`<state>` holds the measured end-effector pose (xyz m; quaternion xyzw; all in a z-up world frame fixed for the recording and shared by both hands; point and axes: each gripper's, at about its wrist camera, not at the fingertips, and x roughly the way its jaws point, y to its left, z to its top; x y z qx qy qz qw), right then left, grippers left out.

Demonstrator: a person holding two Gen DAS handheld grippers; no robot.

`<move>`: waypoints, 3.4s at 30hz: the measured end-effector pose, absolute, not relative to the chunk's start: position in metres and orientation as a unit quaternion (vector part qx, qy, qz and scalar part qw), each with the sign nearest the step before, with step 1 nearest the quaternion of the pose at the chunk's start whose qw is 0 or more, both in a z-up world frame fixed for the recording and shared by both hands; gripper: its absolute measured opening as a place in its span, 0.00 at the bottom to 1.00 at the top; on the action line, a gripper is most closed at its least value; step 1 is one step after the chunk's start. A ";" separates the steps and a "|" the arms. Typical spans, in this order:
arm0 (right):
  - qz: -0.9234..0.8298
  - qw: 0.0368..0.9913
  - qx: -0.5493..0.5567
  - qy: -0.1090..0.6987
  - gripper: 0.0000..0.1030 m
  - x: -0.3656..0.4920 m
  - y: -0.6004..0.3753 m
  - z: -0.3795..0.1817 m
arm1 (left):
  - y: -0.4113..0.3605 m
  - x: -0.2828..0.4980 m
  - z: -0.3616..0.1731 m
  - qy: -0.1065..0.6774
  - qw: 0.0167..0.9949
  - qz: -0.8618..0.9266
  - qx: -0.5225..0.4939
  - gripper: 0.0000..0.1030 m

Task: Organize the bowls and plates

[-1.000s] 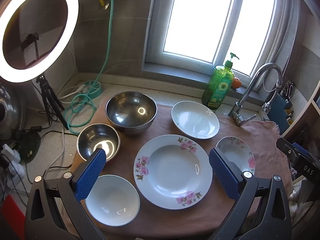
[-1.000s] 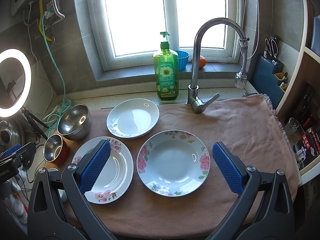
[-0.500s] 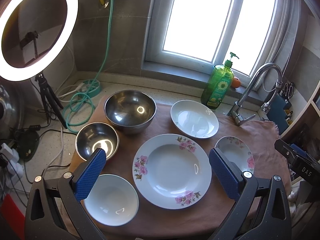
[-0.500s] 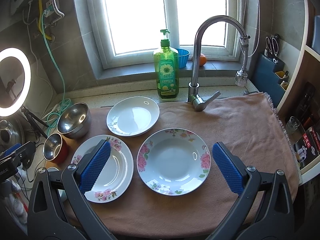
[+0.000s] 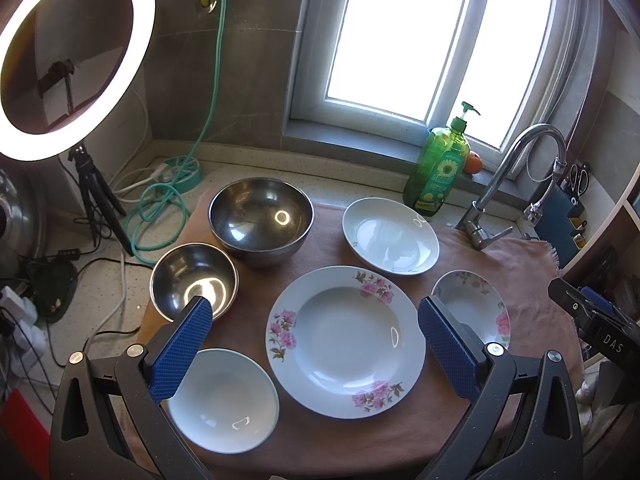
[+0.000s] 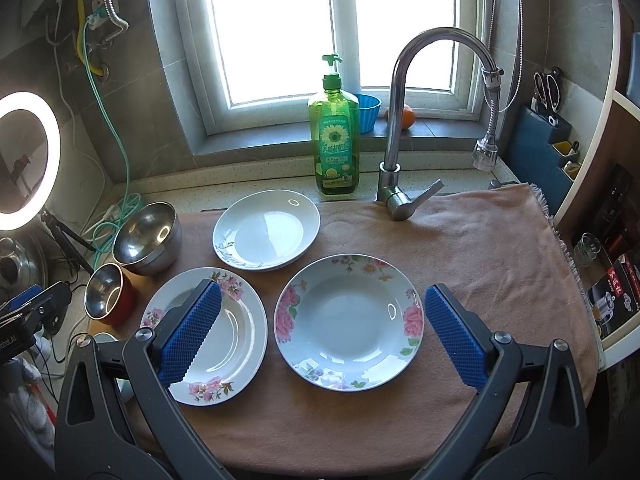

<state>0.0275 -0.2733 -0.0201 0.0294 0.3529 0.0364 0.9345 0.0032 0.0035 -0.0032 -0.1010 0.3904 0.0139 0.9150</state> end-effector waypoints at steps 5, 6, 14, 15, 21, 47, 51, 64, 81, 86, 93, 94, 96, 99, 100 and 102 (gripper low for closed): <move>0.045 0.934 0.029 0.354 1.00 0.031 -0.274 -0.025 | 0.009 0.006 -0.008 0.397 0.913 0.011 -0.098 0.99; 0.051 0.933 0.029 0.354 1.00 0.031 -0.274 -0.027 | 0.011 0.007 -0.008 0.397 0.913 0.011 -0.098 0.99; 0.092 0.931 0.018 0.354 1.00 0.030 -0.274 -0.043 | 0.029 0.005 -0.018 0.406 0.911 0.021 -0.072 0.99; 0.097 0.928 0.021 0.360 1.00 0.031 -0.274 -0.046 | 0.030 0.005 -0.020 0.409 0.910 0.022 -0.068 0.99; 0.112 0.913 0.033 0.390 1.00 0.040 -0.271 -0.059 | 0.035 0.004 -0.031 0.425 0.903 0.014 -0.065 0.99; 0.351 0.785 -0.024 0.510 0.68 0.150 -0.234 -0.094 | -0.002 -0.062 -0.070 0.426 0.867 0.083 -0.246 0.61; 0.388 0.760 -0.061 0.518 0.61 0.162 -0.209 -0.096 | -0.016 -0.076 -0.080 0.421 0.857 0.102 -0.279 0.59; 0.444 0.697 -0.115 0.551 0.46 0.216 -0.138 -0.117 | -0.033 -0.078 -0.131 0.433 0.812 0.094 -0.379 0.39; 0.451 0.665 -0.147 0.576 0.28 0.252 -0.085 -0.152 | -0.025 -0.062 -0.157 0.439 0.782 0.081 -0.436 0.20; 0.456 0.656 -0.151 0.582 0.28 0.253 -0.077 -0.158 | -0.023 -0.063 -0.161 0.444 0.776 0.079 -0.442 0.17; 0.458 0.644 -0.166 0.590 0.28 0.253 -0.072 -0.166 | -0.024 -0.061 -0.166 0.447 0.771 0.070 -0.448 0.17; 0.458 0.642 -0.166 0.592 0.28 0.253 -0.071 -0.167 | -0.025 -0.061 -0.166 0.447 0.772 0.069 -0.448 0.17; 0.459 0.639 -0.168 0.594 0.28 0.252 -0.071 -0.169 | -0.024 -0.060 -0.166 0.448 0.771 0.069 -0.447 0.17; 0.459 0.636 -0.173 0.595 0.28 0.251 -0.068 -0.171 | -0.023 -0.058 -0.168 0.448 0.769 0.068 -0.451 0.17; 0.459 0.636 -0.175 0.595 0.28 0.251 -0.067 -0.172 | -0.022 -0.058 -0.169 0.448 0.769 0.068 -0.451 0.14; 0.457 0.636 -0.178 0.596 0.28 0.250 -0.066 -0.172 | -0.021 -0.058 -0.169 0.448 0.769 0.068 -0.451 0.11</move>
